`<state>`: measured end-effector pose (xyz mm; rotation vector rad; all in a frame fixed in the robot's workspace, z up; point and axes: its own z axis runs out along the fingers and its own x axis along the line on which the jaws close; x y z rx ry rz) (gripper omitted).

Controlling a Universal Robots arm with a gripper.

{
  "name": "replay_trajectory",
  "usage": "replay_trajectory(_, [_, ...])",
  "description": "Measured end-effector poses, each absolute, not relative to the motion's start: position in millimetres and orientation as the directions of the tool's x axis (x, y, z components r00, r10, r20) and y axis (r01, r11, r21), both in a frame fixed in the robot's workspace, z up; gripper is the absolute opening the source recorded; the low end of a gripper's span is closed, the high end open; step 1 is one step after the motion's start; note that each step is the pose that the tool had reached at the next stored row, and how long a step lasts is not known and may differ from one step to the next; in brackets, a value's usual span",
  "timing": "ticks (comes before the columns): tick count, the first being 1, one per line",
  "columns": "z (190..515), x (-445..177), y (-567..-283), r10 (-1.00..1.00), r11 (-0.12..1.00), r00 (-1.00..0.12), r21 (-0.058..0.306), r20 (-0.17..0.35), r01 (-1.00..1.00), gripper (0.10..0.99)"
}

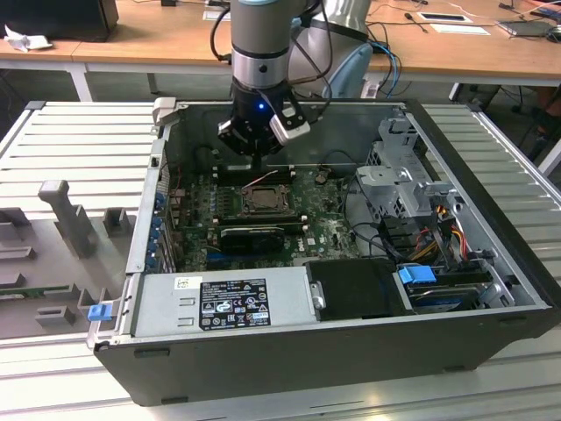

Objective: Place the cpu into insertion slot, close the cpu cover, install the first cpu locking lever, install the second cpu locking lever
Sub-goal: 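Install the first cpu locking lever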

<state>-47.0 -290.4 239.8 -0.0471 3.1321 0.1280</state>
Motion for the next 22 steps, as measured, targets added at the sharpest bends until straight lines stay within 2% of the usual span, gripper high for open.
replay_trajectory(22, [223, -34, -287, -0.075, 0.994, -0.997, 0.084, -0.008, -0.076, 0.106])
